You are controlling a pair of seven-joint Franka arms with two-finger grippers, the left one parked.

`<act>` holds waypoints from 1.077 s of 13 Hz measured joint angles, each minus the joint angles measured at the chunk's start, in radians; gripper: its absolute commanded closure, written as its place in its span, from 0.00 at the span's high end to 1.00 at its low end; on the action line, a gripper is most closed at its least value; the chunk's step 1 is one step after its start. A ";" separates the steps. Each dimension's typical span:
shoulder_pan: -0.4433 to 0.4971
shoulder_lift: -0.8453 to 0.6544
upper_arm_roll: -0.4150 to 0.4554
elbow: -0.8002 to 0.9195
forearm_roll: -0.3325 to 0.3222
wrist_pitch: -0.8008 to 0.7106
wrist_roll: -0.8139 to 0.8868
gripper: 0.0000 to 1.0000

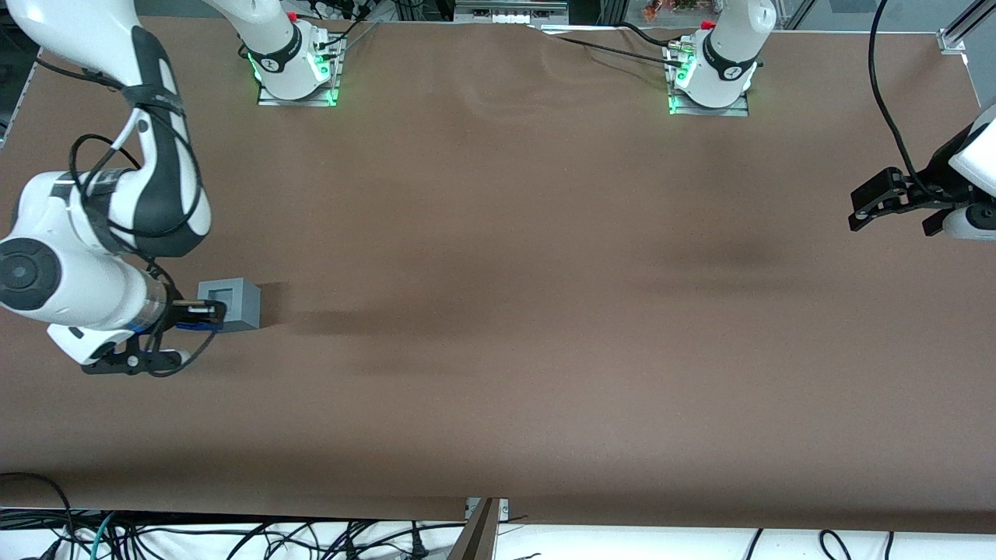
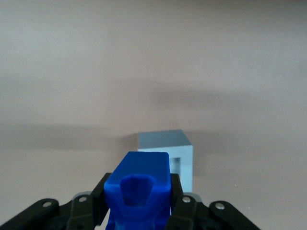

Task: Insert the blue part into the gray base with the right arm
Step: 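Lift the blue part and carry it over the gray base, then lower the blue part into the gray base's opening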

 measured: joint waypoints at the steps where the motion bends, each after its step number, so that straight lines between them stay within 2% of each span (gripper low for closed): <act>1: -0.009 -0.009 -0.004 -0.027 0.003 0.011 -0.004 0.12; 5: -0.011 -0.127 -0.021 -0.302 0.005 0.243 -0.083 0.12; 7: -0.011 -0.171 -0.033 -0.399 0.005 0.296 -0.127 0.10; 10: -0.013 -0.180 -0.041 -0.434 0.013 0.303 -0.188 0.09; 14: -0.020 -0.167 -0.042 -0.450 0.059 0.317 -0.257 0.09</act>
